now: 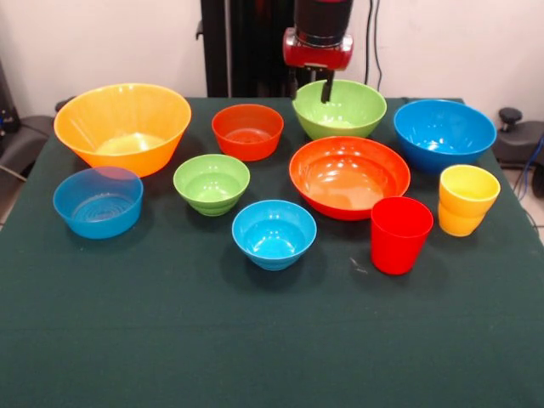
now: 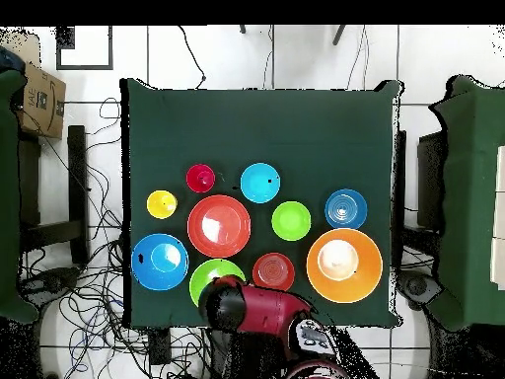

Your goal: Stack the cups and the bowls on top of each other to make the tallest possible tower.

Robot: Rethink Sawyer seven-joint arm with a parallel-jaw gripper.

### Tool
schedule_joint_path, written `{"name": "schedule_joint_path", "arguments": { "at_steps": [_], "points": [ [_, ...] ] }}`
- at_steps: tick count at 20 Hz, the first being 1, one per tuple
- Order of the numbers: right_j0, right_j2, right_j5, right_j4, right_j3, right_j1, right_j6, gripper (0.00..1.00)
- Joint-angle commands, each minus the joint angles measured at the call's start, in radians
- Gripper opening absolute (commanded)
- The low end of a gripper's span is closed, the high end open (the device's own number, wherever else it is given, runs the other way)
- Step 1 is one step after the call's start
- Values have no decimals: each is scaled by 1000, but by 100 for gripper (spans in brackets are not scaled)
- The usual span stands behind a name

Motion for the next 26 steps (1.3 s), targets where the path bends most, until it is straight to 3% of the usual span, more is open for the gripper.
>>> {"name": "schedule_joint_path", "arguments": {
  "at_steps": [1, 15, 26],
  "points": [
    [-24, 62, -45, -63, -128, 96, 61, 100],
    [-54, 57, -157, -141, -244, 254, 75, 100],
    [-62, 59, -172, -166, -273, 284, 91, 100]
  ]
}}
